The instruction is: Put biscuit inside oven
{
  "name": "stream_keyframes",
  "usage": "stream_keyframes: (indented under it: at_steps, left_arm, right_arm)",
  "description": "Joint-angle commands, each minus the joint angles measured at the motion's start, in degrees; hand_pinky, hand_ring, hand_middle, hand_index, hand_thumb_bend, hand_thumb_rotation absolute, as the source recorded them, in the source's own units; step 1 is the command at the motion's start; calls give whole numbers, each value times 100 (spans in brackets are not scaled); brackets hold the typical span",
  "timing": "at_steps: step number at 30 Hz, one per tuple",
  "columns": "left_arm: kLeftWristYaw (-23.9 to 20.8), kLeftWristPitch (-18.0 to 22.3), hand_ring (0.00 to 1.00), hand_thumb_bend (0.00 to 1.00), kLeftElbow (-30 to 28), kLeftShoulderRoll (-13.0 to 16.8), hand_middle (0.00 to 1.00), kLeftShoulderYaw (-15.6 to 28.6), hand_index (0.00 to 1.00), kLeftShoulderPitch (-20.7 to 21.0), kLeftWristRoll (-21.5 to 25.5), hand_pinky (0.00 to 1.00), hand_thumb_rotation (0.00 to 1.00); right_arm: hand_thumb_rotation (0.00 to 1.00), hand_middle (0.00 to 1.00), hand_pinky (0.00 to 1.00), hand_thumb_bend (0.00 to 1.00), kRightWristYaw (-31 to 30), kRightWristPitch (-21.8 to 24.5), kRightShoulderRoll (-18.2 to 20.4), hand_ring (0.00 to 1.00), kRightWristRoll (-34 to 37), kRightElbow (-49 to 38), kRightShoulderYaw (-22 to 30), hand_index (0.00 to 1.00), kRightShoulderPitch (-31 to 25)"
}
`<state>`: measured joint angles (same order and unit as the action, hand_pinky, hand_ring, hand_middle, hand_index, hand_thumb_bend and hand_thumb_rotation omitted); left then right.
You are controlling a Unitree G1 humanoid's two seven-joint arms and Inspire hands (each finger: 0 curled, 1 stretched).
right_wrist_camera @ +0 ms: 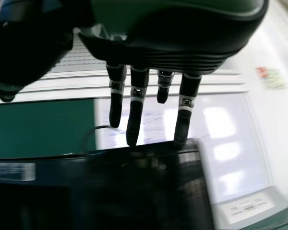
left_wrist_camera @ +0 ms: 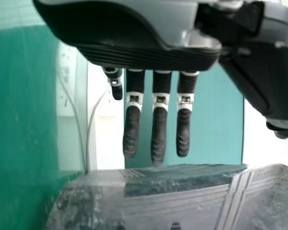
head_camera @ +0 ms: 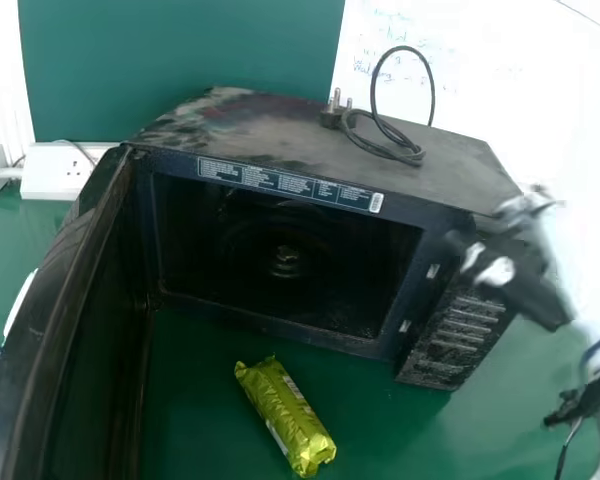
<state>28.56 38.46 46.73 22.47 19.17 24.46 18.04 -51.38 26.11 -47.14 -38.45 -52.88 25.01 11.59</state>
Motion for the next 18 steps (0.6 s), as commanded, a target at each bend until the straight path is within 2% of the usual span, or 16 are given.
stream_keyframes:
  at_steps: [1,4,7,10,12,15,17,18]
  left_arm:
    - [-32,19,37,51,-43,-15,43,-24,50,29,-68,32,6]
    - [-76,-32,37,51,-92,-31,43,-32,49,23,-87,32,6]
    - [-75,-40,36,51,-84,-37,43,-23,49,35,-104,32,6]
    - [-73,35,36,51,-26,-29,42,-23,49,61,-146,32,6]
    - [-44,59,37,51,-5,-28,43,-23,49,71,-142,32,6]
    - [8,58,36,51,13,-34,43,-15,49,87,-110,32,6]
    - [6,59,36,51,21,-34,43,-15,49,93,-117,32,6]
    - [-10,72,36,51,29,-27,43,-19,49,93,-141,32,6]
  right_arm:
    - [47,63,52,100,-161,-128,-229,59,351,72,-35,70,-47]
    - [39,68,58,100,-282,-201,-365,66,869,186,20,73,-36]
    - [42,71,61,100,-39,-813,-314,68,1460,429,240,75,-201]
    - [50,67,52,100,286,-1608,-105,62,2117,756,462,73,-406]
    - [51,66,49,100,362,-1895,-150,61,2315,858,522,73,-541]
    - [41,67,51,100,210,-1865,-430,62,2345,758,510,75,-605]
    - [40,69,53,100,40,-1654,-636,64,2405,665,477,77,-582]
    - [42,69,54,100,93,-1711,-627,65,2416,674,462,77,-605]
